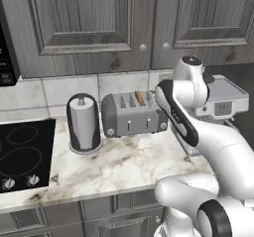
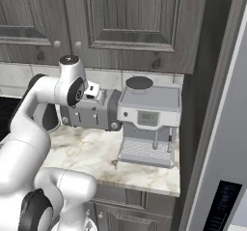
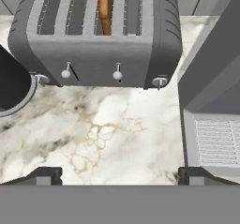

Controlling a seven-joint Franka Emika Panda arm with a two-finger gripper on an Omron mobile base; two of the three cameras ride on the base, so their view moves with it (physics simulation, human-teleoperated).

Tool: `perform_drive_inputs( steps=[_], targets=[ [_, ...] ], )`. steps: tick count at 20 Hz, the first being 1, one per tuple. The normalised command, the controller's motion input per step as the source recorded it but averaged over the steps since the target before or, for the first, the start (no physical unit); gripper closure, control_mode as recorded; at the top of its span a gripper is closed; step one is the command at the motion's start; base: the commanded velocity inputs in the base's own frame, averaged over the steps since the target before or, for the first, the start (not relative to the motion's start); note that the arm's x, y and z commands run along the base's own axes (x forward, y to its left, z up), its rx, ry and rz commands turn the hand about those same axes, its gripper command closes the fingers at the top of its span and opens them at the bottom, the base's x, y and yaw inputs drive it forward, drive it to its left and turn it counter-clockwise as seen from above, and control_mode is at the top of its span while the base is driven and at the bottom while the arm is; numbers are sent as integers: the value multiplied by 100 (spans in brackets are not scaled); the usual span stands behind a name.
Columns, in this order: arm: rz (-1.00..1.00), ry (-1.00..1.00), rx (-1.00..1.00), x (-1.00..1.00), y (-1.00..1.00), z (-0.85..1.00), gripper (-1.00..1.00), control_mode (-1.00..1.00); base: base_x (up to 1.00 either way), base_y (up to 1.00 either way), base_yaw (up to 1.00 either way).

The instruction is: Start the toaster. Once the lever pops up, take the bread to the plate on the dining counter.

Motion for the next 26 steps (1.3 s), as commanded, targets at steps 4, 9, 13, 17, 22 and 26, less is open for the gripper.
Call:
perform_drive_inputs(
  steps=[4, 9, 13, 17, 22, 26],
  targets=[
    [0, -4, -7, 15, 25, -23, -100, -100, 0, 0, 0],
    [0, -2, -3, 16, 18, -16, -100, -100, 0, 0, 0],
    [0, -4, 0, 12, 5, -8, -100, -100, 0, 0, 0],
    [0, -2, 0, 10, 0, -7, -100, -100, 0, 0, 0],
    [0, 0, 0, 7, 0, -4, -100, -100, 0, 0, 0],
    [0, -1, 0, 3, 0, -11, -100, -100, 0, 0, 0]
  ],
)
